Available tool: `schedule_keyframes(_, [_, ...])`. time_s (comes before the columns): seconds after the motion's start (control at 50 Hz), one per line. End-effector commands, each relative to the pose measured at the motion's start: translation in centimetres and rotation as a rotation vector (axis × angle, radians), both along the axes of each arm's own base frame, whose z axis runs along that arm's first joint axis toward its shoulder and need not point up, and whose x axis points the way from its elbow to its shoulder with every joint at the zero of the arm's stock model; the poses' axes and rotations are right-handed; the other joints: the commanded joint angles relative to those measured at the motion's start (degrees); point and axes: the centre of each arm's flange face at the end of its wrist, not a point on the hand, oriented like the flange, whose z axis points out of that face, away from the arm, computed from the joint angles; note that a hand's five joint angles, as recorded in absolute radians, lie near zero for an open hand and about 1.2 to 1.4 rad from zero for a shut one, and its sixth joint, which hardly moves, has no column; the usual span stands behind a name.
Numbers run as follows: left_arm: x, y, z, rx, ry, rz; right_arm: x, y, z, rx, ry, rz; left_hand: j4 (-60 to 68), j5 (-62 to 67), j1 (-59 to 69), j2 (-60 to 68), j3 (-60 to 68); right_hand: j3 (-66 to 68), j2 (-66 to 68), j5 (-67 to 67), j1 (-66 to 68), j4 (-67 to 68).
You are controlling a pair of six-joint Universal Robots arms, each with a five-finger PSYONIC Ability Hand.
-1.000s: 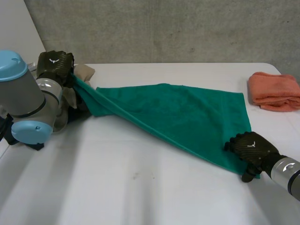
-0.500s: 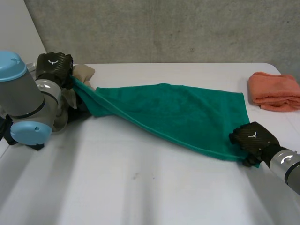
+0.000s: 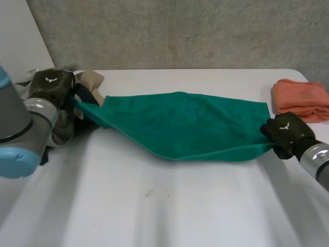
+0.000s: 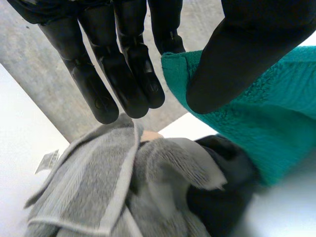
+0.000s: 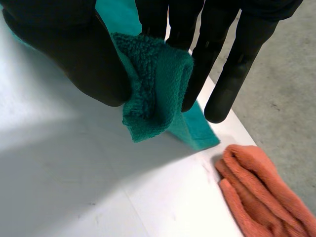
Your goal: Fold the laundry.
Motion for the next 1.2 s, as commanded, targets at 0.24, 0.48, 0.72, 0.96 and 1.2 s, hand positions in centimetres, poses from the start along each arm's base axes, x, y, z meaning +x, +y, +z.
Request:
schedule_keyframes(0.24, [3.1, 16.7, -0.6, 0.281, -0.533, -0.315, -3.3, 6.1, 5.5, 0.396, 0.23, -0.01, 11.16, 13.09, 14.42, 11.2, 11.42, 12.53, 12.89, 13.88, 16.53, 11.45])
schedule_keyframes(0.48, [-0.1, 7.5, -2.3, 0.121, -0.382, -0.266, -3.4, -0.4, 1.4, 0.526, 0.06, -0.108, 11.16, 13.09, 14.42, 11.2, 11.42, 12.53, 12.89, 13.88, 16.53, 11.45])
schedule_keyframes(0.72, [-3.9, -2.2, -6.3, 0.056, -0.339, -0.102, -2.2, -7.1, -0.2, 0.439, -0.08, -0.178, 11.16, 13.09, 14.42, 11.2, 11.42, 12.53, 12.89, 13.88, 16.53, 11.45])
schedule_keyframes(0.96, [-5.5, -6.0, -8.8, -0.054, -0.324, -0.046, 0.1, -12.0, -2.1, 0.23, -0.047, -0.247, 11.16, 13.09, 14.42, 11.2, 11.42, 12.53, 12.89, 13.88, 16.53, 11.45])
schedule_keyframes(1.2, [-6.8, -6.4, -8.2, -0.17, -0.279, -0.028, 1.3, -13.1, -2.0, 0.087, -0.041, -0.283, -43.31, -41.38, -40.05, -43.28, -43.05, -57.47, -57.11, -56.12, -53.47, -58.55])
